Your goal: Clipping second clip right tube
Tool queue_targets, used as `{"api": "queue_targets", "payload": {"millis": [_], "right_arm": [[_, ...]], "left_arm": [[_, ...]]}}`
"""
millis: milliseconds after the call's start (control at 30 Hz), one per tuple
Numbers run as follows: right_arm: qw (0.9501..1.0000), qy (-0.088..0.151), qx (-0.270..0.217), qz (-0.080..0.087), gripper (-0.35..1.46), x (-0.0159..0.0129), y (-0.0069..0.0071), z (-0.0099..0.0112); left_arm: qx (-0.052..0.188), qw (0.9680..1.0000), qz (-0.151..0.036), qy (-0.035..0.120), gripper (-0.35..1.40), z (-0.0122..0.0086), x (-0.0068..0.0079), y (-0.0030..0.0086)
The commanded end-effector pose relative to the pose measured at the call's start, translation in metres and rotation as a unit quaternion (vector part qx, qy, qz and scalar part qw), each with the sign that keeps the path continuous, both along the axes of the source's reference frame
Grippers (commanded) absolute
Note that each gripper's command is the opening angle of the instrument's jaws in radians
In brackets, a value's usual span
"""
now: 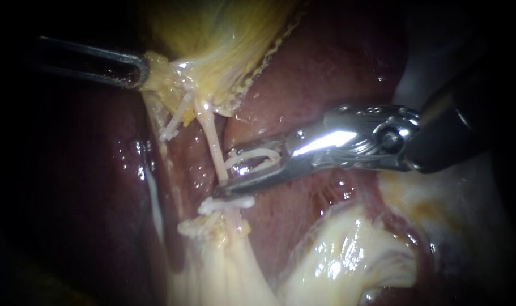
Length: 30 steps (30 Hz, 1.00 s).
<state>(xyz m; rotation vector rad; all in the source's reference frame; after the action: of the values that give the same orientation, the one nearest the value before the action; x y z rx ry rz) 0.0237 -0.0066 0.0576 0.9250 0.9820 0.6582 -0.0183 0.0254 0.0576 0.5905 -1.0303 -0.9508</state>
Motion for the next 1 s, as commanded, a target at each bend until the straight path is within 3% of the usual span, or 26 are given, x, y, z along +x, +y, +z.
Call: {"api": "queue_targets", "payload": {"millis": [33, 300, 667, 767, 1000], "right_arm": [[1.0000, 0.006, 0.004, 0.001, 0.50, 0.0003, -0.0001, 0.0002], [0.9977, 0.065, 0.021, -0.001, 0.50, 0.0013, -0.0011, 0.0017], [0.9852, 0.159, 0.062, -0.007, 0.45, 0.0016, -0.0014, 0.0011], [0.9821, 0.175, 0.071, -0.005, 0.42, 0.0016, -0.0015, 0.0007], [0.9793, 0.185, 0.081, -0.010, 0.39, 0.0017, -0.0017, 0.0002]], "left_arm": [[0.000, 1.0000, 0.000, 0.000, -0.35, 0.0000, 0.0000, 0.0000], [0.000, 1.0000, 0.000, 0.000, -0.35, 0.0000, -0.0001, 0.0000], [0.000, 1.0000, 0.000, 0.000, -0.35, 0.0001, -0.0001, 0.0000], [0.000, 1.0000, 0.000, 0.000, -0.35, 0.0001, -0.0001, 0.0000], [0.000, 1.0000, 0.001, 0.000, -0.35, 0.0001, -0.0002, -0.0001]]}}
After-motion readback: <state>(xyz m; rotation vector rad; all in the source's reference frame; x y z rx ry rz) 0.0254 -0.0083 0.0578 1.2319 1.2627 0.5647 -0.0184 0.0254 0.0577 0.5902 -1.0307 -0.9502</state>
